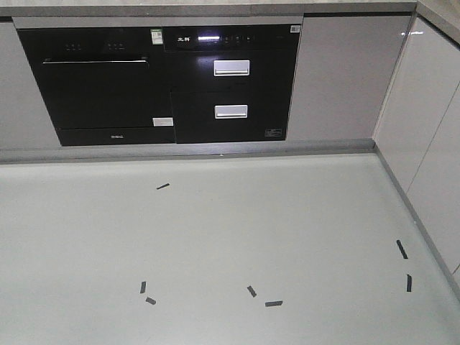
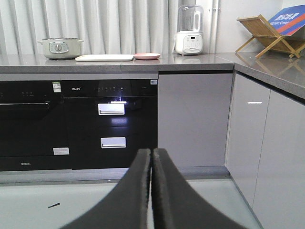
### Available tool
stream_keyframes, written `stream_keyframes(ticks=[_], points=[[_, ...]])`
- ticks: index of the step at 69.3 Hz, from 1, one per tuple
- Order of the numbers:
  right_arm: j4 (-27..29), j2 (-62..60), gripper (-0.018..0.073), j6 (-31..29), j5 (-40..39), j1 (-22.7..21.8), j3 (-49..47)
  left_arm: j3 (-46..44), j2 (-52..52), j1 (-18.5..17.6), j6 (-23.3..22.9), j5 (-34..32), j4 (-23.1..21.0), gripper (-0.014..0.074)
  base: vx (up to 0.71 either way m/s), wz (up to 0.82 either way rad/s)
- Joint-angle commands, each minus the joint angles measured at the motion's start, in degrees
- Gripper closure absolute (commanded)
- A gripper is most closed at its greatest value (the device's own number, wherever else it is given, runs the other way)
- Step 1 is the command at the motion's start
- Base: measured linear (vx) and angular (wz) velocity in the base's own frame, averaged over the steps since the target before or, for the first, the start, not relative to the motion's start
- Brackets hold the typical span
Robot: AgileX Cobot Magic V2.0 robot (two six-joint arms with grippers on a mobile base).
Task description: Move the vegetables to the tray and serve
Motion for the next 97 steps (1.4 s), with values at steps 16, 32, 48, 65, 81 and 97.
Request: stream_keyframes(ticks=[16, 32, 48, 65, 81, 97], points=[[-0.7, -0.4, 0.0561, -0.2, -4.1, -0.3, 0.9, 1.5, -0.9, -0.1, -0.5, -3.8, -0.4, 0.0602, 0.0, 0.0], [-0.7, -0.4, 0.0561, -0.2, -4.1, -0.3, 0.9, 1.5, -0.9, -0.1, -0.5, -3.8, -0.4, 0.0602, 0.0, 0.0], [-0.7, -0.4, 0.0561, -0.2, -4.1, -0.3, 0.9, 1.5, -0.9, -0.1, -0.5, -3.8, -0.4, 0.0602, 0.0, 0.0], [-0.7, -0.4, 0.0561, -0.2, -4.1, -0.3, 0.9, 1.5, -0.9, -0.1, -0.5, -3.8, -0.4, 0.0602, 0.0, 0.0], [-0.7, -0.4, 0.0561, -0.2, -4.1, -0.3, 0.9, 1.5, -0.9, -0.1, -0.5, -3.8, -0.4, 0.0602, 0.0, 0.0], [-0.7, -0.4, 0.0561, -0.2, -4.1, -0.3, 0.9, 1.5, -0.9, -0.1, -0.5, -3.8, -0.4, 0.0602, 0.0, 0.0]])
